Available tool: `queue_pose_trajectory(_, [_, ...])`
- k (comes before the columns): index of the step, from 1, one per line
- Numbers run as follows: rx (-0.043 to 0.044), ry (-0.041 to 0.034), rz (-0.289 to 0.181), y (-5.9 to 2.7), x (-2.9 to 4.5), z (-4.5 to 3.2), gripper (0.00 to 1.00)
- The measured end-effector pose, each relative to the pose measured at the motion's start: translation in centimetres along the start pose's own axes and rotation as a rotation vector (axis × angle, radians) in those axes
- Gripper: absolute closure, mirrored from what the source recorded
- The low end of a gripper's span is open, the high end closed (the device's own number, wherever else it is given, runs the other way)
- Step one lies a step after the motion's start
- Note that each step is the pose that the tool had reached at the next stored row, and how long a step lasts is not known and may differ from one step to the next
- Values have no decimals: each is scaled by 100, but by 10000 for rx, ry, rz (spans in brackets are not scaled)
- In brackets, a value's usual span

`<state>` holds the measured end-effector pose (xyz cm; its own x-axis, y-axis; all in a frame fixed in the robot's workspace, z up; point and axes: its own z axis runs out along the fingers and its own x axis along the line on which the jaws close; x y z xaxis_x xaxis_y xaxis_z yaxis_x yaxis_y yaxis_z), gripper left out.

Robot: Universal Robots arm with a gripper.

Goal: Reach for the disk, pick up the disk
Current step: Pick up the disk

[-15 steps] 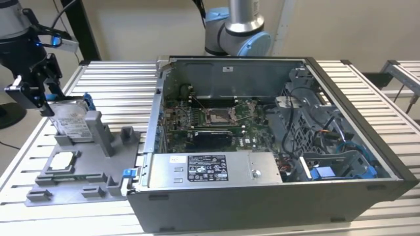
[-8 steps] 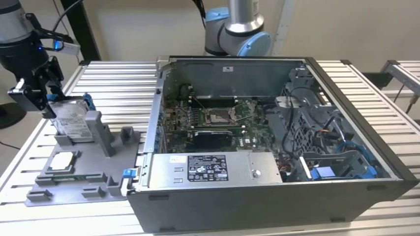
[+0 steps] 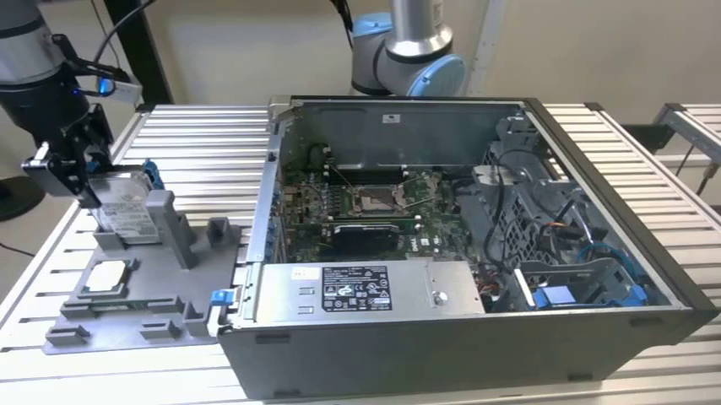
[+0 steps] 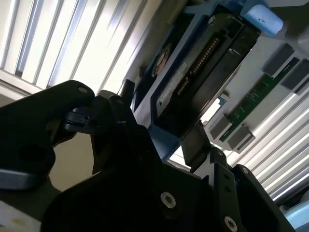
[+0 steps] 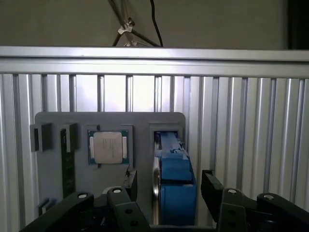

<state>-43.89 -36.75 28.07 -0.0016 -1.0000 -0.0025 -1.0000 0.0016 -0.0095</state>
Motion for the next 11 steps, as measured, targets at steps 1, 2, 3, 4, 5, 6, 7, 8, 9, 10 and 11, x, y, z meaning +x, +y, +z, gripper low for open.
queue_pose_trajectory(1, [0,0,0,0,-2,10,0])
queue_pose_trajectory(2, [0,0,0,0,-5,20,0])
queue_pose_trajectory(3, [-1,1,0,0,-6,29,0])
queue_pose_trajectory(4, [0,0,1,1,-8,38,0])
queue_pose_trajectory(5, [-1,1,0,0,-10,46,0])
queue_pose_trajectory(6, [0,0,0,1,-11,55,0])
queue_pose_trajectory(7, [0,0,0,1,-13,63,0])
queue_pose_trajectory(8, [-1,0,0,1,-14,70,0])
queue_pose_trajectory(9, [-1,0,1,1,-14,79,0])
queue_pose_trajectory(10, [0,0,0,1,-15,87,0])
queue_pose_trajectory(11, [0,0,0,1,-15,96,0])
